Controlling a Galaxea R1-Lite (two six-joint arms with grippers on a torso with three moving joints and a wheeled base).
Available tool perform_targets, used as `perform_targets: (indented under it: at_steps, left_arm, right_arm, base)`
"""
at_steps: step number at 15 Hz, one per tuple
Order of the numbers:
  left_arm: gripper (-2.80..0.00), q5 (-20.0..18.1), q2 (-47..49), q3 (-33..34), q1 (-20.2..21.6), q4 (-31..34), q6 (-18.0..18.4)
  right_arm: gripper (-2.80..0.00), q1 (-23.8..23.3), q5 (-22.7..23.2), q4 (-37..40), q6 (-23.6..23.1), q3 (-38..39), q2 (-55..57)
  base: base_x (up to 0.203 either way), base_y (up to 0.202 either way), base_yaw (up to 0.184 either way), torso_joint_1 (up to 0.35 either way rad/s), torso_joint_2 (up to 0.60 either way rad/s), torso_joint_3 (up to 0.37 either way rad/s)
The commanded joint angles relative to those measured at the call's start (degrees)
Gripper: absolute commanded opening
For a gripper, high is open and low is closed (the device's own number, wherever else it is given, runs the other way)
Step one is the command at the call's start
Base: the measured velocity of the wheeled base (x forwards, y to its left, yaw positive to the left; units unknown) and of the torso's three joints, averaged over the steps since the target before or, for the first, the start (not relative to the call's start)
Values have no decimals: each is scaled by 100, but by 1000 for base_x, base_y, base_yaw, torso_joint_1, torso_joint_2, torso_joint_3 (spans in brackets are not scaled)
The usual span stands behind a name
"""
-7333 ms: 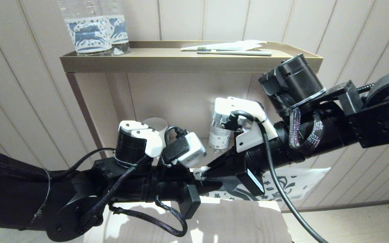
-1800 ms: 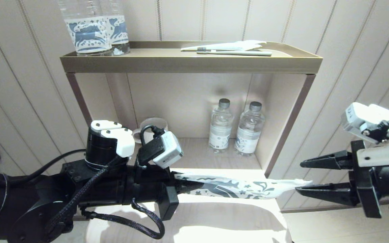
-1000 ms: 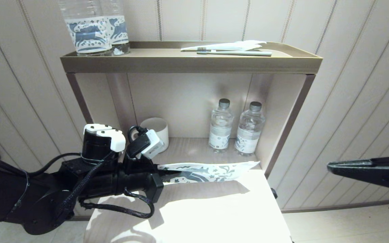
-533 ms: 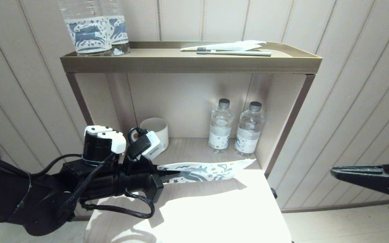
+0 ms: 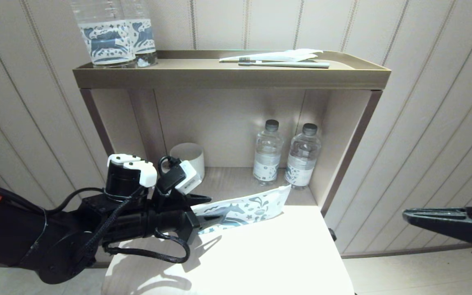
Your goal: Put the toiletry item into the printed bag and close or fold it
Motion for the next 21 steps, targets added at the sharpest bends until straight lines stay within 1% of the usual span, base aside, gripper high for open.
perform_targets:
  at_steps: [1, 3, 4, 5, 8, 10, 12, 13, 15, 16, 18, 19, 20, 21]
  left_arm:
    - [0, -11, -97, -8, 5, -28, 0]
    - [0, -11, -464, 32, 1, 20, -10]
    - [-20, -11, -714, 89, -9, 46, -15]
    - [-280, -7, -966, 178, -53, 63, -17]
    - [-280, 189, -1716, 457, -165, 225, -19]
    - [-280, 368, -2196, 544, -180, 557, -18]
    - [-280, 734, -2834, 564, -246, 1082, -18]
    - [-280, 995, -3258, 567, -278, 1445, -19]
    - [-280, 1714, -4166, 516, -314, 2412, -74]
    - [-280, 2138, -4641, 485, -323, 2968, -180]
    - [-280, 3090, -5584, 430, -330, 4170, -627]
    - [-280, 3867, -5970, 362, -320, 5003, -1024]
    - [-280, 4675, -6248, 248, -281, 5863, -1589]
    - [-280, 5149, -6416, 130, -150, 6474, -2229]
  right_arm:
    - [-280, -6, 16, -34, -5, 40, -12]
    - [-280, 3, 16, -133, -3, 94, -12]
    - [-280, 3, 16, -133, -3, 99, -12]
    - [-280, 6, 16, -136, 3, 103, -27]
    - [-280, -6, 16, -150, 15, 77, -64]
    - [-280, -9, 16, -138, 27, 67, -71]
    - [-280, -32, 12, -133, 32, 85, -74]
    - [-280, -32, -1, -133, 41, 85, -65]
    - [-280, -39, -14, -89, 183, 147, -136]
    - [-280, -69, -28, -82, 395, 273, -284]
    - [-280, -342, -135, -42, 998, 571, -599]
    - [-280, -559, -261, 79, 1102, 684, -737]
    - [-280, -793, -433, 341, 1136, 749, -867]
    - [-280, -1000, -581, 607, 1145, 802, -1036]
  base:
    - [0, 0, 0, 0, 0, 0]
    - [0, 0, 0, 0, 0, 0]
    - [0, 0, 0, 0, 0, 0]
    - [0, 0, 0, 0, 0, 0]
    - [0, 0, 0, 0, 0, 0]
    - [0, 0, 0, 0, 0, 0]
    - [0, 0, 0, 0, 0, 0]
    - [0, 0, 0, 0, 0, 0]
    - [0, 0, 0, 0, 0, 0]
    - [0, 0, 0, 0, 0, 0]
    - [0, 0, 0, 0, 0, 0]
    - [0, 0, 0, 0, 0, 0]
    - [0, 0, 0, 0, 0, 0]
    - [0, 0, 0, 0, 0, 0]
